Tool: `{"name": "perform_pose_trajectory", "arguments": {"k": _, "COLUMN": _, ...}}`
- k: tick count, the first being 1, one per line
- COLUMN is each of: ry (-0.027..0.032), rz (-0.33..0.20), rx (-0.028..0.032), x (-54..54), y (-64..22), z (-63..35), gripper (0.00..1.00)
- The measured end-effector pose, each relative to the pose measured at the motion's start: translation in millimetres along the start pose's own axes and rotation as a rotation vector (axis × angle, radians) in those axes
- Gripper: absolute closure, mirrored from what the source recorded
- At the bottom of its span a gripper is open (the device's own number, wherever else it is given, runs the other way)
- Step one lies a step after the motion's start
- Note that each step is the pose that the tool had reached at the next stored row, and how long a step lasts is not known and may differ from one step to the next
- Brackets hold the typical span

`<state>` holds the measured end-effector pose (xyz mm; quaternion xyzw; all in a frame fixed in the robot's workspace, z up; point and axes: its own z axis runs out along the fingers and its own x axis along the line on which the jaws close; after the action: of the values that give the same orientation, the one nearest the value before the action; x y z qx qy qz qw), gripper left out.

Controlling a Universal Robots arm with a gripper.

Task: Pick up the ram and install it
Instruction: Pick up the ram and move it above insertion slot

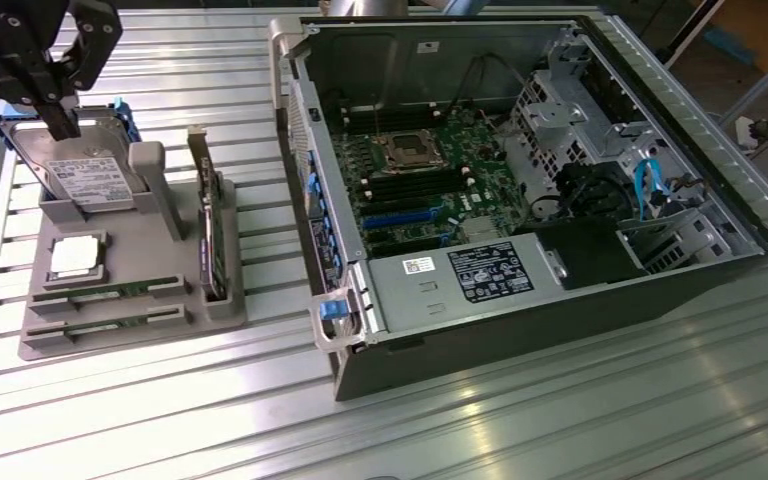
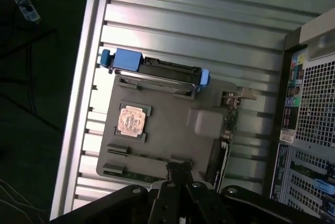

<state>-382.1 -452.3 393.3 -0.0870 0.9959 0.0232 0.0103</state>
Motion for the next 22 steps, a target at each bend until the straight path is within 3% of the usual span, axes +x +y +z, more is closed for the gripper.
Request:
{"name": "perform_pose_trajectory", "arguments": {"k": 6, "ry": 0.0035, "rz": -0.079, "rx": -0.0019, "x": -0.4, "y": -0.1, "z": 0.0, "gripper": 0.89}}
{"name": "perform_pose_trajectory", "arguments": {"k": 11, "ry": 0.0096, "rz": -0.216, "rx": -0.0053, "x": -0.4, "y": -0.1, "z": 0.3, "gripper": 0.89}}
{"name": "perform_pose_trajectory", "arguments": {"k": 13, "ry": 0.0110, "rz": -0.247, "rx": -0.0060, "x": -0.4, "y": -0.1, "z": 0.3, "gripper": 0.89}}
{"name": "perform_pose_trajectory", "arguments": {"k": 17, "ry": 0.0169, "rz": -0.380, "rx": -0.0093, "x": -0.5, "y": -0.1, "z": 0.6, "gripper": 0.89}}
{"name": "perform_pose_trajectory", "arguments": {"k": 22, "ry": 0.0225, "rz": -0.507, "rx": -0.0125, "x": -0.4, "y": -0.1, "z": 1.1, "gripper": 0.89}}
